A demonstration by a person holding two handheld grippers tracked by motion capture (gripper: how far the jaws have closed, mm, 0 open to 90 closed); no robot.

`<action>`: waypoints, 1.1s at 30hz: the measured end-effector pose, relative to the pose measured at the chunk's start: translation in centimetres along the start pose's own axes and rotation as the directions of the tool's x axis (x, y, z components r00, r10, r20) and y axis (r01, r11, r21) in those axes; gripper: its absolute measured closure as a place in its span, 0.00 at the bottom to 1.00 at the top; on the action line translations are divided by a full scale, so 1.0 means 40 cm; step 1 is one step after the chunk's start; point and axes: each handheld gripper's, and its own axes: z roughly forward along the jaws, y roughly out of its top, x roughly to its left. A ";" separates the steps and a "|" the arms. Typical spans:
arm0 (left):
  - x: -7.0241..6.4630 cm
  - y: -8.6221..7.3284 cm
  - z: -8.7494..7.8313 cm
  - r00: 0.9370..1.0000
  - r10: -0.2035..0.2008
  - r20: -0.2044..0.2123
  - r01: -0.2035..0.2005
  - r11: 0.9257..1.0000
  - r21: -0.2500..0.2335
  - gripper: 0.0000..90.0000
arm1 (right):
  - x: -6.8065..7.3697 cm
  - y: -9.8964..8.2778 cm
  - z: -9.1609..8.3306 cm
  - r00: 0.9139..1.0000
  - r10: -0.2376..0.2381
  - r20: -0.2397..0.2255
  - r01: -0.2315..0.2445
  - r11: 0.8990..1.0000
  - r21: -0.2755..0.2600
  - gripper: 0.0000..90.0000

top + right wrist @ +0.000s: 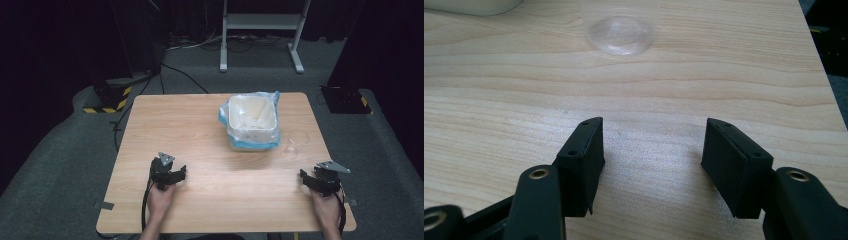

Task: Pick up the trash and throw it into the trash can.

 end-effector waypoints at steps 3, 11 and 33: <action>0.000 0.000 0.000 1.000 0.000 0.000 0.000 1.000 0.000 0.31 | 0.000 0.000 0.000 1.000 0.000 0.001 0.000 1.000 0.000 0.46; 0.000 0.000 0.000 1.000 0.000 0.000 0.000 1.000 0.000 0.31 | 0.000 0.000 0.000 1.000 0.001 0.000 -0.001 1.000 0.000 0.46; 0.000 0.000 0.000 1.000 -0.001 0.000 0.001 1.000 0.000 0.31 | 0.001 0.000 -0.001 1.000 0.003 -0.006 -0.003 1.000 -0.003 0.49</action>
